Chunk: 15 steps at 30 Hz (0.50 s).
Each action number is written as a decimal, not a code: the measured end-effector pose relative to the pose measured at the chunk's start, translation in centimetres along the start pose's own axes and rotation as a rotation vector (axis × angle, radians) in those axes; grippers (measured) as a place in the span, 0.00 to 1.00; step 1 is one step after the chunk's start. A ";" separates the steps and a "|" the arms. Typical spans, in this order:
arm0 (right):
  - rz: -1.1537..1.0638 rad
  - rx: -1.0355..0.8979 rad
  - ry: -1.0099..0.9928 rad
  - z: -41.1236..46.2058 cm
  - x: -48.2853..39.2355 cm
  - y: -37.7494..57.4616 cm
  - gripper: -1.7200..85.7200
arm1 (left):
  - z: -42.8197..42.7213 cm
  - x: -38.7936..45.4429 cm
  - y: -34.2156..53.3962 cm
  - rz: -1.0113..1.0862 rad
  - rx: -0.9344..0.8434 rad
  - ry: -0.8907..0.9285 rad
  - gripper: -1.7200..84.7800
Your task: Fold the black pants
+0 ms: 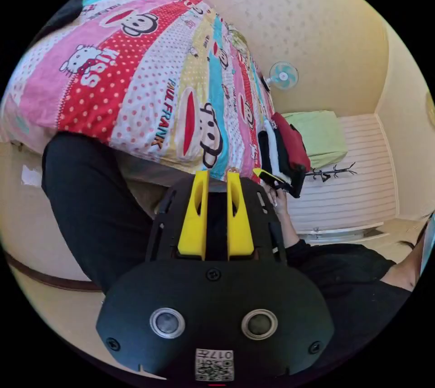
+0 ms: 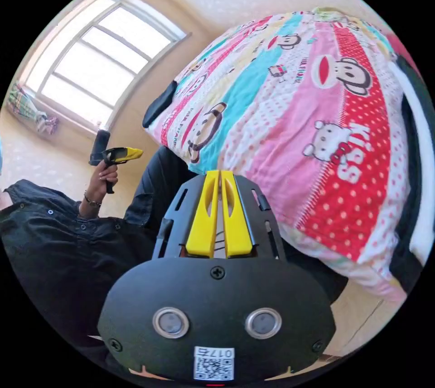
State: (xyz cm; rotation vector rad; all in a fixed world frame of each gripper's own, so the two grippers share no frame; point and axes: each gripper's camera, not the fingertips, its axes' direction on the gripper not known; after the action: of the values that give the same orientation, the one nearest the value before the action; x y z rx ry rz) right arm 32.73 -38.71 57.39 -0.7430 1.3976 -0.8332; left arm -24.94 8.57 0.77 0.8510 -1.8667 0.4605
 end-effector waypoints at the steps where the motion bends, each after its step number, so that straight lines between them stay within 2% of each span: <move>1: -0.046 -0.045 -0.047 3.2 -1.1 -2.0 0.03 | -1.0 -1.1 0.0 -0.025 0.028 0.003 0.10; 8: -0.228 -0.232 -0.193 21.2 -7.7 -14.8 0.10 | -14.2 -12.2 -1.5 -0.235 0.357 -0.069 0.11; 10: -0.271 -0.260 -0.199 25.0 -9.2 -19.2 0.11 | -18.2 -14.2 -3.0 -0.248 0.451 -0.074 0.13; 15: -0.363 -0.263 -0.133 34.7 -13.5 -32.1 0.14 | -30.5 -18.0 -9.9 -0.271 0.692 -0.259 0.18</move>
State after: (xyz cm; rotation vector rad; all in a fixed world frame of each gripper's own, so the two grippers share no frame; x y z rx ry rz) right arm 65.53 -45.41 93.39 -1.2596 1.2844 -0.8678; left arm 6.21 27.77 -2.74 1.6654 -1.7914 0.8783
